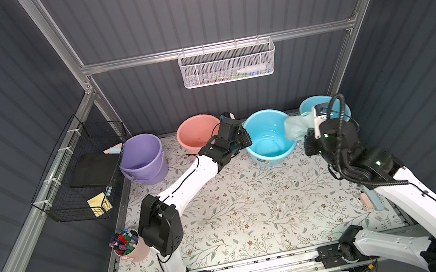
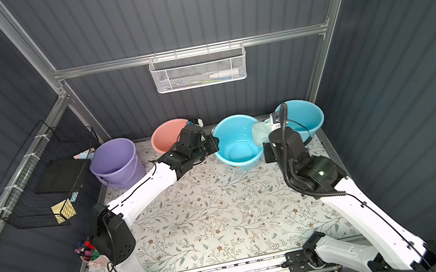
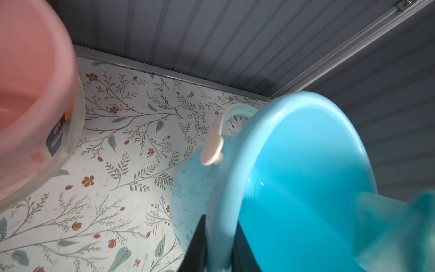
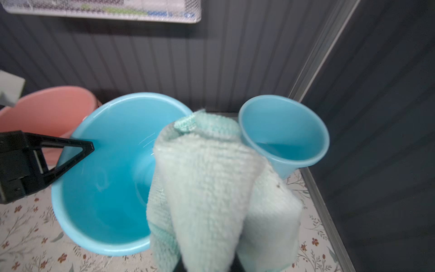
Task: Wipe the inside of the bucket with a cloth
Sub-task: Place the bucket at the center of the board.
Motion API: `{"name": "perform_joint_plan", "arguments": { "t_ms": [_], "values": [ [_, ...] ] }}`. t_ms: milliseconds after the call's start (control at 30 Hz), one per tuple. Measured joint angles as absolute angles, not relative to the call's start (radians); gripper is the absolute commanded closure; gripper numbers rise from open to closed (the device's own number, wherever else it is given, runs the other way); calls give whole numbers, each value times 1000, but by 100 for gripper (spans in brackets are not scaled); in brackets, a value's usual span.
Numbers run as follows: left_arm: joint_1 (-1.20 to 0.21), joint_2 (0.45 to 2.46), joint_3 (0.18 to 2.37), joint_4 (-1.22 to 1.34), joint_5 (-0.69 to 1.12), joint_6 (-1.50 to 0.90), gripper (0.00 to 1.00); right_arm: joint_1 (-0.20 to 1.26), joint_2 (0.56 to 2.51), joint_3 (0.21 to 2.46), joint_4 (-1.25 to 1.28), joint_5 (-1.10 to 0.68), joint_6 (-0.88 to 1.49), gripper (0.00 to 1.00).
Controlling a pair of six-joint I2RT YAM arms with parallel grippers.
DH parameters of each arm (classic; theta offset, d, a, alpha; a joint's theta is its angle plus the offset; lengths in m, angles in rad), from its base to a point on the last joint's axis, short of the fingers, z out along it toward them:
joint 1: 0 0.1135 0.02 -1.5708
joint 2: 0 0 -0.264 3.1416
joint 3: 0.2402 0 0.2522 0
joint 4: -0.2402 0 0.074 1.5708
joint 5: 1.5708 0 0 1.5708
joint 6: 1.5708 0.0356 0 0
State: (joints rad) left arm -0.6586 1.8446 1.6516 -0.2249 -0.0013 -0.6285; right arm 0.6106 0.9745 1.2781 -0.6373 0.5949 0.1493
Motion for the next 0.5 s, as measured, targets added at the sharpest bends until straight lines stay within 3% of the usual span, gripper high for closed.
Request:
{"name": "perform_joint_plan", "arguments": {
  "t_ms": [500],
  "values": [
    [-524,2269,2179,-378,-26,-670,100,607,947,1279,-686,633,191,100]
  ]
}}
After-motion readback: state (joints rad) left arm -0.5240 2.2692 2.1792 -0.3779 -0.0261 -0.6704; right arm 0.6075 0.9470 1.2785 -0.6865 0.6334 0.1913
